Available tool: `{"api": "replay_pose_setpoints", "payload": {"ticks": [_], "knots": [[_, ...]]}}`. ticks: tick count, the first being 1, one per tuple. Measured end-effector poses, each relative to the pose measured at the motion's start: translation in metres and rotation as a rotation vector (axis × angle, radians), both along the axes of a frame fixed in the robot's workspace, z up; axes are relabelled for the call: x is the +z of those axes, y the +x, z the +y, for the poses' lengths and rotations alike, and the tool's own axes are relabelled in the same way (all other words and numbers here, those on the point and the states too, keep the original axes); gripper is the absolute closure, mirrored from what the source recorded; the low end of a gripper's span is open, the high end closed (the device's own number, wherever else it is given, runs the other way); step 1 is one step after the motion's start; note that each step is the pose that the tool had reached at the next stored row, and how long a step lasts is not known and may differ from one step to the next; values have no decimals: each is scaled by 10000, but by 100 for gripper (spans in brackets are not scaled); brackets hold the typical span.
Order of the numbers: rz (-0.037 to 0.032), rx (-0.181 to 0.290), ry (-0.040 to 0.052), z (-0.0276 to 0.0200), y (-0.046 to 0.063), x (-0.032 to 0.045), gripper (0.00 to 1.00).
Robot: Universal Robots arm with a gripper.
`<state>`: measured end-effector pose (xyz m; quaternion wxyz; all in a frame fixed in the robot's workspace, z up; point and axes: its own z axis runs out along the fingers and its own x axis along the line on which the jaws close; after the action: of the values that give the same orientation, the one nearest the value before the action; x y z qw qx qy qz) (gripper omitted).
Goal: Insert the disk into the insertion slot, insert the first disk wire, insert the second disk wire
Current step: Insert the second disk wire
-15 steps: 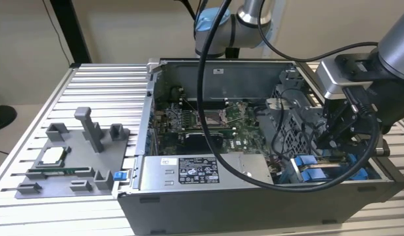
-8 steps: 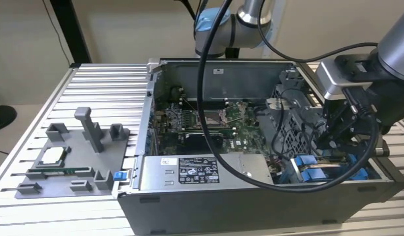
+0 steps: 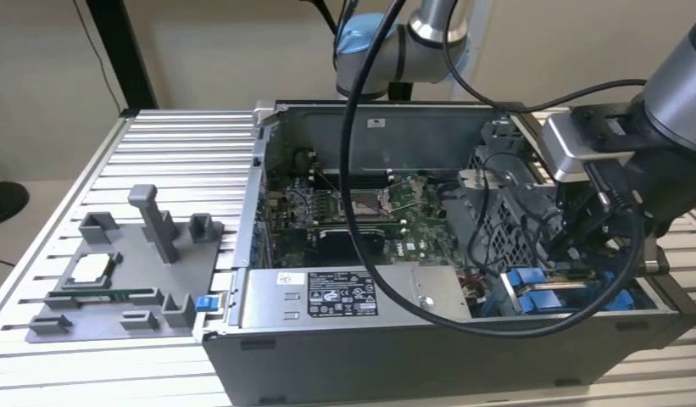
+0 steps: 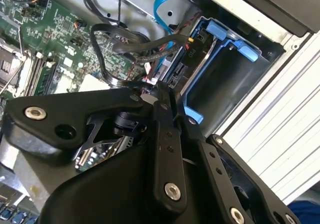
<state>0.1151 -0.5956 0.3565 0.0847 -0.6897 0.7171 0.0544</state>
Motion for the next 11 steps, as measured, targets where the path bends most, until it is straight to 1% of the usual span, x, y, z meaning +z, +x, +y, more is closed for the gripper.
{"api": "replay_pose_setpoints", "payload": {"ticks": [2, 5, 11], "knots": [[-57, 1, -40, 0, 1, -20, 100], [-121, 0, -105, 0, 5, -50, 100], [-244, -2, -186, 0, 32, -104, 100]]}}
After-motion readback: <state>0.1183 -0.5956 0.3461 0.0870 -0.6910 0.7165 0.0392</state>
